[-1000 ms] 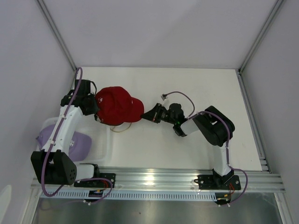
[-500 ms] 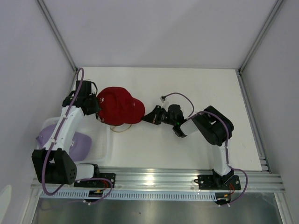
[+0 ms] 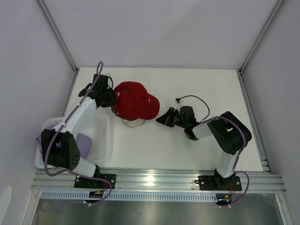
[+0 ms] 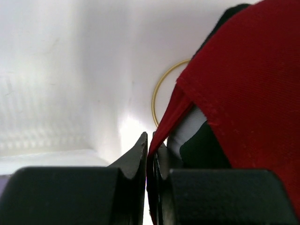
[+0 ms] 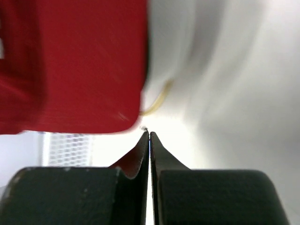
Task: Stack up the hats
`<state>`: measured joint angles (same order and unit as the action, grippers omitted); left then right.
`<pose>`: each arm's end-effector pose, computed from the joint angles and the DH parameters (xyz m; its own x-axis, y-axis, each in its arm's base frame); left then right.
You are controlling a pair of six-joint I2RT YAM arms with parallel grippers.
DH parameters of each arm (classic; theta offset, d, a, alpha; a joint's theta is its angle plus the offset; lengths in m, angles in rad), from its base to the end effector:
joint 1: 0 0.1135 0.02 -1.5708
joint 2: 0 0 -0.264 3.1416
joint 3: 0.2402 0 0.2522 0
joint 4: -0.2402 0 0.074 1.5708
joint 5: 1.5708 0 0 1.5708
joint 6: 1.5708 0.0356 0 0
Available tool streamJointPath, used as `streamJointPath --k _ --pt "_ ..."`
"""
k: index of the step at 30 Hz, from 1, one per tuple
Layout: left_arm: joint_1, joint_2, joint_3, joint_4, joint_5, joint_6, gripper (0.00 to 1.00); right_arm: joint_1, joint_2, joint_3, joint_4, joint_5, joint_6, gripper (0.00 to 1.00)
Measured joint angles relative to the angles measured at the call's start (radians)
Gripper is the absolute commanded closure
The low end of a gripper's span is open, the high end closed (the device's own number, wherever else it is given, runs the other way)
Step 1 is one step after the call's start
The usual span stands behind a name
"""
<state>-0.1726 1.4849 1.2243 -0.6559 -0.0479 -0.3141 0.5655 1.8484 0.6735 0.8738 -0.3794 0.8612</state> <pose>0.3118 -0.0526 0.2844 -0.7876 -0.1759 -0.5906 -0.1056 0.9827 -0.1519 0.2837 0.1957 0.1328 -0.7673 0.3477 -0.5389 -0.3289 0.5081 0.7961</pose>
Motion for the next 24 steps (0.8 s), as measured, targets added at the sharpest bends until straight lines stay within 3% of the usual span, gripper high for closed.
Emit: streamJointPath --k 11,12,14,15,20,21,24 --pt "-0.055 0.061 -0.001 0.084 0.061 -0.048 0.88 -0.064 -0.156 -0.095 -0.238 0.102 -0.09 1.0" --pt "-0.055 0.064 -0.001 0.087 0.063 -0.047 0.81 -0.069 -0.168 -0.102 -0.249 0.105 -0.093 1.0" --pt "-0.056 0.064 -0.001 0.09 0.062 -0.042 0.76 -0.076 -0.198 -0.114 -0.282 0.111 -0.1 0.96" --pt "-0.056 0.063 -0.001 0.089 0.061 -0.042 0.65 -0.079 -0.218 -0.118 -0.305 0.114 -0.104 0.92" --pt "-0.056 0.035 -0.001 0.052 0.048 -0.012 0.36 -0.082 -0.342 -0.088 -0.451 0.124 -0.149 0.56" --pt "-0.056 0.021 -0.001 0.04 0.047 -0.008 0.25 -0.082 -0.364 -0.071 -0.482 0.124 -0.158 0.52" --pt "-0.048 -0.033 -0.001 0.008 0.052 0.004 0.13 -0.082 -0.426 -0.024 -0.548 0.125 -0.191 0.41"
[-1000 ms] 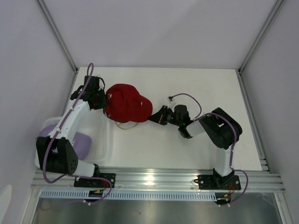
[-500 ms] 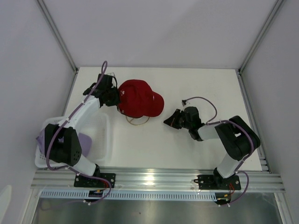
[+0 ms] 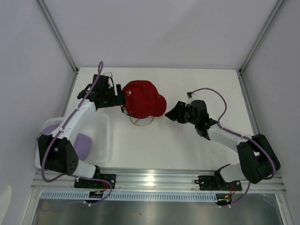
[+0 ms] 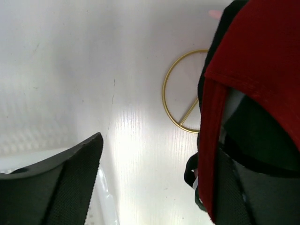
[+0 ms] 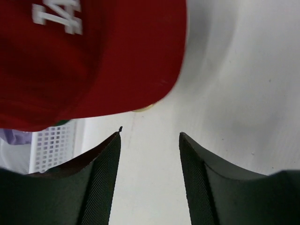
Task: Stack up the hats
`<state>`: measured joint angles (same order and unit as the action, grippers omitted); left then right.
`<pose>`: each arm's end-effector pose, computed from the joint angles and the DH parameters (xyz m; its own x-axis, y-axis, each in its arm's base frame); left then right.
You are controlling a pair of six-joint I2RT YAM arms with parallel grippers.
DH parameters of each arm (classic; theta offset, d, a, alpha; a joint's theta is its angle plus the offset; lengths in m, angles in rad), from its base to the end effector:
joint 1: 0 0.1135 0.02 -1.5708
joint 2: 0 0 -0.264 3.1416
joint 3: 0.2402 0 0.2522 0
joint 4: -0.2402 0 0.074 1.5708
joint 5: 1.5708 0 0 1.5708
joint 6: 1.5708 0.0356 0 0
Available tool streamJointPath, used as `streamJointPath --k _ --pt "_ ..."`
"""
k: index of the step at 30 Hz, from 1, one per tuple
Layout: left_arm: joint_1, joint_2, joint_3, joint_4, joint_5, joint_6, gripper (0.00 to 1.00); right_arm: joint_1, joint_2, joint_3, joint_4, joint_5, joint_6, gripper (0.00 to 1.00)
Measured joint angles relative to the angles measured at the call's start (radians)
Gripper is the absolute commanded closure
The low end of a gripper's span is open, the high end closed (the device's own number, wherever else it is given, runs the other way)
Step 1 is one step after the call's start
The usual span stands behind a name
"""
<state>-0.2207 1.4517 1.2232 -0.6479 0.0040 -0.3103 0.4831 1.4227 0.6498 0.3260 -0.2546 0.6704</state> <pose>0.3034 -0.0682 0.2944 -0.7816 -0.1376 -0.6084 -0.0181 0.9800 -0.1983 0.2581 0.1455 0.1997 -0.7041 0.3096 -0.6390 -0.2721 0.7136 0.6456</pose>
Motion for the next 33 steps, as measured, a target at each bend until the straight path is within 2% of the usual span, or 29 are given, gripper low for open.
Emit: streamJointPath --k 5,12,15,16,19,21,24,27,30,33 --pt "0.037 -0.092 0.0 -0.019 0.039 -0.003 0.09 0.005 -0.096 0.065 -0.109 0.009 -0.038 0.37" --pt "0.131 -0.152 0.0 -0.023 0.17 -0.012 0.07 0.033 -0.156 0.174 -0.25 0.034 -0.085 0.34" --pt "0.206 -0.18 -0.002 -0.03 0.246 -0.028 0.03 0.055 -0.158 0.259 -0.296 0.047 -0.114 0.22" --pt "0.233 -0.193 -0.002 -0.034 0.264 -0.03 0.01 0.062 -0.16 0.293 -0.315 0.049 -0.129 0.13" --pt "0.337 -0.259 -0.001 -0.077 0.278 -0.058 0.0 0.075 -0.164 0.338 -0.338 0.047 -0.144 0.0" --pt "0.388 -0.313 0.021 -0.159 0.195 -0.092 0.01 0.08 -0.165 0.35 -0.356 0.045 -0.15 0.0" --pt "0.446 -0.392 0.056 -0.298 -0.039 -0.184 0.0 0.08 -0.165 0.355 -0.388 0.035 -0.152 0.0" --pt "0.571 -0.495 0.013 -0.393 -0.225 -0.248 0.01 0.08 -0.164 0.372 -0.428 0.014 -0.156 0.0" --pt "0.684 -0.568 -0.082 -0.425 -0.328 -0.276 0.0 0.08 -0.153 0.413 -0.452 -0.012 -0.166 0.0" --pt "0.718 -0.576 -0.166 -0.433 -0.396 -0.303 0.01 0.08 -0.127 0.47 -0.47 -0.039 -0.172 0.0"
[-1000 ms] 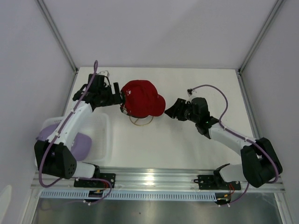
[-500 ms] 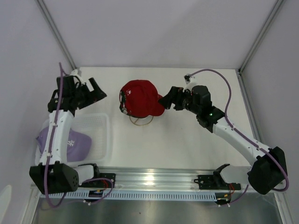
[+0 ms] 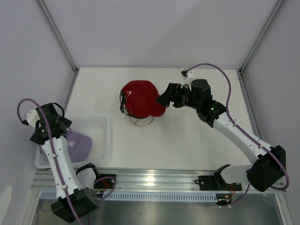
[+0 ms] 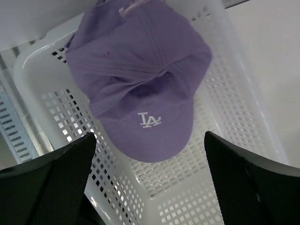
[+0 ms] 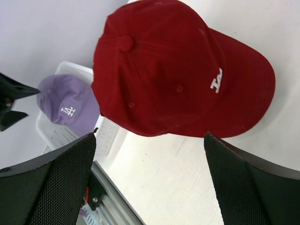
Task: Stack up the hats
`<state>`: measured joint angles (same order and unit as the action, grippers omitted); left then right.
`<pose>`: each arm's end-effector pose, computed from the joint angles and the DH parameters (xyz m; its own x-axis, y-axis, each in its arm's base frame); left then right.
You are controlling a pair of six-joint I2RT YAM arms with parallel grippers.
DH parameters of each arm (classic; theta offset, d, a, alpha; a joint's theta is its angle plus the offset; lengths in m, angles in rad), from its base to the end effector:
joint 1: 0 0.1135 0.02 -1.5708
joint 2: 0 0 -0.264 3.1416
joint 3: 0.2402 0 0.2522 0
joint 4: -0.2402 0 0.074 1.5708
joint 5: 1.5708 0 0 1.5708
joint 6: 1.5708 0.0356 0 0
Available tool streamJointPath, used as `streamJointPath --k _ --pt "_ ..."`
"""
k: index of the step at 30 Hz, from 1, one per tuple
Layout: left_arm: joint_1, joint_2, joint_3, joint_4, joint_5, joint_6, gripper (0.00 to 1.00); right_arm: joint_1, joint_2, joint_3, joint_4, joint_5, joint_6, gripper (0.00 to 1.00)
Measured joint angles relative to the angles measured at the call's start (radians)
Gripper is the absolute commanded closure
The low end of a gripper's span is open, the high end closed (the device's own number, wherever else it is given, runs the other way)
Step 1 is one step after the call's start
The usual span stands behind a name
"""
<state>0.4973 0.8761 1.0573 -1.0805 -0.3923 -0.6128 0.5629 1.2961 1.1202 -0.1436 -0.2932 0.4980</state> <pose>0.1233 0.0824 0.3358 -0.1891 -0.7073 -0.6811 -0.9274 0.3567 -0.1130 0.2505 0.1702 0.3499 -0.5882 0.1695 -0.7907 -0.5258 0.6627 0.5333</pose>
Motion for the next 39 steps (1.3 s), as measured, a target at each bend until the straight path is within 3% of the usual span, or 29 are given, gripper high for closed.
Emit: streamJointPath --k 7,18,21,24,25,28,34,39 --pt "0.002 0.088 -0.106 0.097 -0.06 0.008 0.04 0.0 0.023 0.049 -0.018 -0.037 0.002 0.01" --pt "0.005 0.365 -0.095 0.204 -0.202 0.101 0.11 0.006 0.075 0.057 -0.011 -0.048 0.051 0.01" --pt "0.005 0.39 -0.094 0.208 -0.222 0.124 0.23 0.006 0.086 0.067 -0.018 -0.048 0.05 0.01" --pt "0.005 0.394 -0.093 0.208 -0.245 0.137 0.52 0.005 0.099 0.089 -0.015 -0.049 0.047 0.0" --pt "0.005 0.394 -0.092 0.21 -0.249 0.144 0.71 0.004 0.102 0.094 -0.015 -0.049 0.047 0.0" --pt "0.005 0.393 -0.089 0.212 -0.257 0.151 0.99 0.001 0.109 0.098 -0.01 -0.055 0.048 0.0" --pt "-0.01 0.329 -0.064 0.174 -0.232 0.151 0.99 -0.003 0.12 0.1 -0.011 -0.064 0.048 0.01" --pt "-0.068 0.177 0.056 0.104 -0.128 0.135 0.99 -0.003 0.119 0.135 -0.016 -0.064 0.048 0.01"
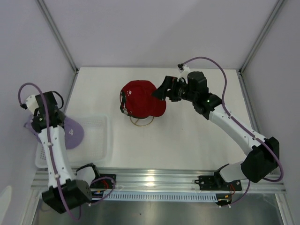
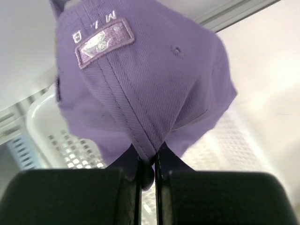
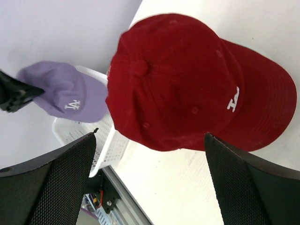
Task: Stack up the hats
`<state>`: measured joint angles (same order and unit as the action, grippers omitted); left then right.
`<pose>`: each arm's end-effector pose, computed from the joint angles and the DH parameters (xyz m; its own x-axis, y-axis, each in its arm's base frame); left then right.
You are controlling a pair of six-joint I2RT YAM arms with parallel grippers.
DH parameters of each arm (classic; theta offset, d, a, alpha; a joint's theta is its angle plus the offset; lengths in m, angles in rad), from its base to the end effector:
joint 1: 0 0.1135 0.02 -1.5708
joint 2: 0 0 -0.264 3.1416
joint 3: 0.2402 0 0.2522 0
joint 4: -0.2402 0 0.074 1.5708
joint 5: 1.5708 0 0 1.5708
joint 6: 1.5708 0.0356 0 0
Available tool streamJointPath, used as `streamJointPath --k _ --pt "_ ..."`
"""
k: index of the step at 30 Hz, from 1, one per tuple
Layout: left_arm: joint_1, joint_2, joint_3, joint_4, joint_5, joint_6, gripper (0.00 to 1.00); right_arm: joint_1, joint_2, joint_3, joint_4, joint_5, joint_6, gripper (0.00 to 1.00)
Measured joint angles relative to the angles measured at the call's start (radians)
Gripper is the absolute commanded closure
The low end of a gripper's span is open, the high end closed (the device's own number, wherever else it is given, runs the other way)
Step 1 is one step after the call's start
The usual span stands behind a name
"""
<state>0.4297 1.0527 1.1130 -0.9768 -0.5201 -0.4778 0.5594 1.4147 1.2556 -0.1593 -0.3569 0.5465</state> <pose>0.1690 0.0969 0.3343 -0.3479 -0.5983 -0.7218 -0.8969 0.4367 0.0703 0.2750 0.1869 0.3611 -0.6313 0.1793 -0.7546 -0.5272 0.6144 0.5870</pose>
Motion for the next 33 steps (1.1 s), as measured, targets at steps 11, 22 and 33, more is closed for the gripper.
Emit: streamJointPath --k 11,22,33 --pt "-0.009 -0.295 0.34 -0.037 0.325 -0.193 0.99 0.034 -0.02 0.116 0.039 0.008 0.018 0.0" --pt "-0.009 -0.238 0.433 -0.024 0.727 -0.497 0.99 0.177 0.048 0.184 0.152 0.0 0.068 0.0" --pt "-0.012 -0.235 0.393 0.161 0.988 -0.848 0.99 0.208 0.114 0.209 0.293 -0.004 0.135 0.01"
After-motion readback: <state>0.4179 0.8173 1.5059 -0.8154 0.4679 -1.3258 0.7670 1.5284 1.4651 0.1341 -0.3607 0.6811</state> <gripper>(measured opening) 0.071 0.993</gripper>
